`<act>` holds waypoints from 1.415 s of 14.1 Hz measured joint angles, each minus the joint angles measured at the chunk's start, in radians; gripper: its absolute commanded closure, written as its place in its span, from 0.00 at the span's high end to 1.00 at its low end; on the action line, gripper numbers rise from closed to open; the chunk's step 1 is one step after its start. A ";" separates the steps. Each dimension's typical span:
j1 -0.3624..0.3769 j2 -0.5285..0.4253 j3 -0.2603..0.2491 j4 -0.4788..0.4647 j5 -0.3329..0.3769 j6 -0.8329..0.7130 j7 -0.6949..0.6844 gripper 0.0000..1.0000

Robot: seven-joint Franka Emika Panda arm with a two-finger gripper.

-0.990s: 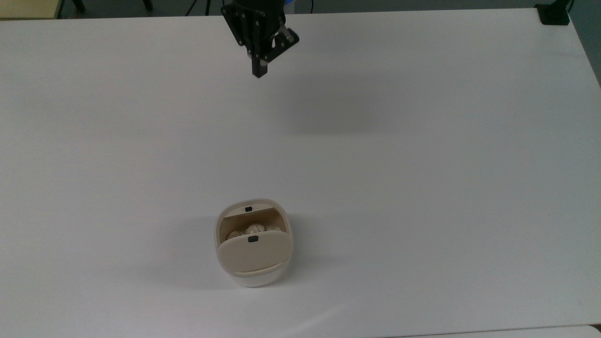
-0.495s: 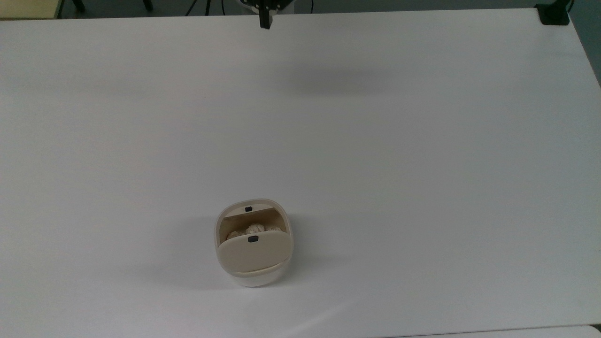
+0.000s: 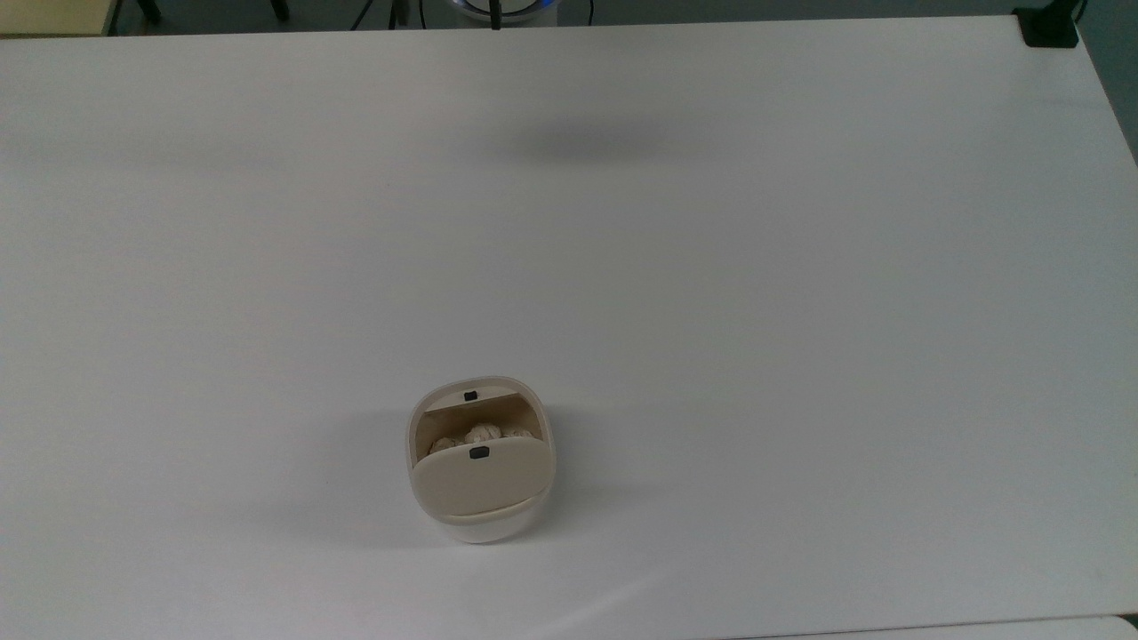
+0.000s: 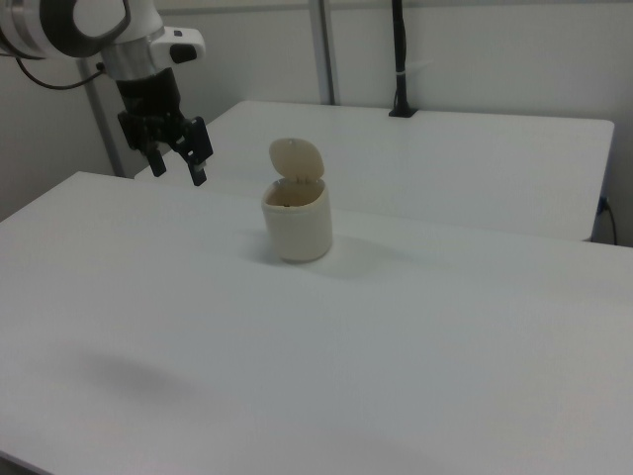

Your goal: Open the trash bin

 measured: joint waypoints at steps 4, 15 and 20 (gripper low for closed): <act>0.003 0.024 0.000 0.019 0.016 0.014 0.102 1.00; 0.070 0.058 -0.068 0.054 0.061 -0.035 0.041 1.00; 0.111 0.058 -0.088 0.090 0.013 -0.108 -0.036 1.00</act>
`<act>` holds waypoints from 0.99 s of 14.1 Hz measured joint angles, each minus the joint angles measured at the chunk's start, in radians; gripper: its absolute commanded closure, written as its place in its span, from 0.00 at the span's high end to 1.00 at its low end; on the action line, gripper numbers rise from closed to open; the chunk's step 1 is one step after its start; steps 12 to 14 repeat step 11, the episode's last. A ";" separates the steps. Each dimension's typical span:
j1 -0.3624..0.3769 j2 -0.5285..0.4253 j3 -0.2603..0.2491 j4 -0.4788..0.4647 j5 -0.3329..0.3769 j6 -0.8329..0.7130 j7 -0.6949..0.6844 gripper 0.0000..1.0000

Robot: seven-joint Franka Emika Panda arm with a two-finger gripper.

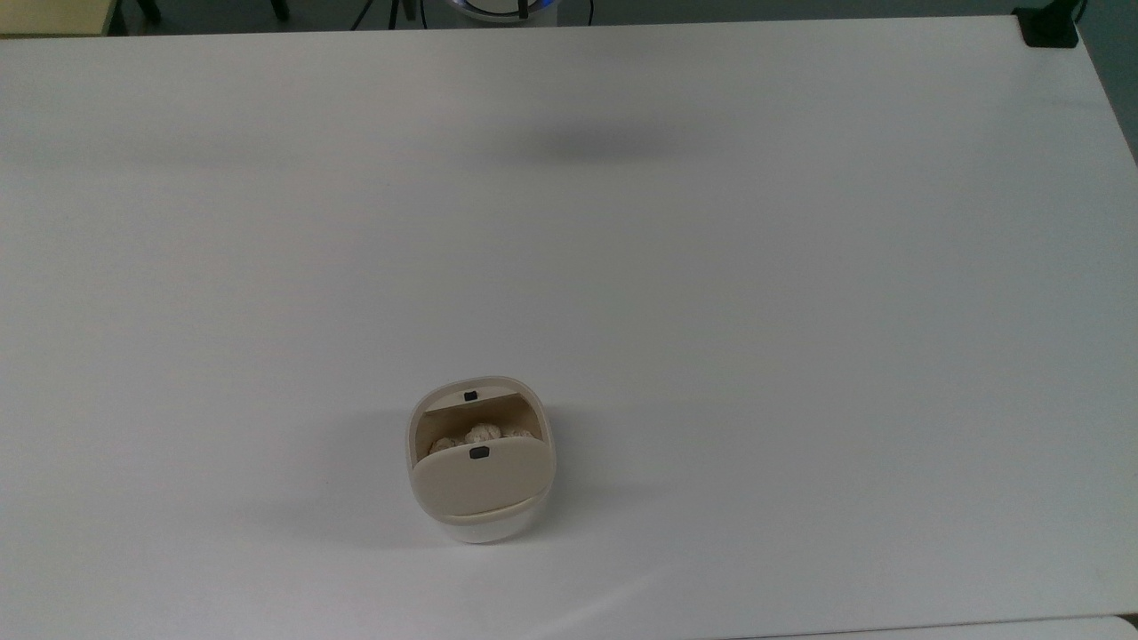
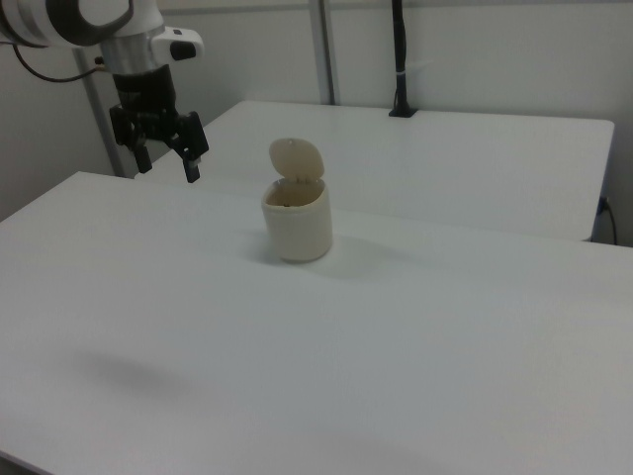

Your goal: Open the trash bin

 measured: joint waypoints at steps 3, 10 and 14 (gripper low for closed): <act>0.039 0.000 -0.050 0.004 -0.010 0.000 0.007 1.00; 0.039 0.000 -0.053 0.005 -0.010 0.000 0.019 1.00; 0.039 0.000 -0.053 0.005 -0.010 0.000 0.019 1.00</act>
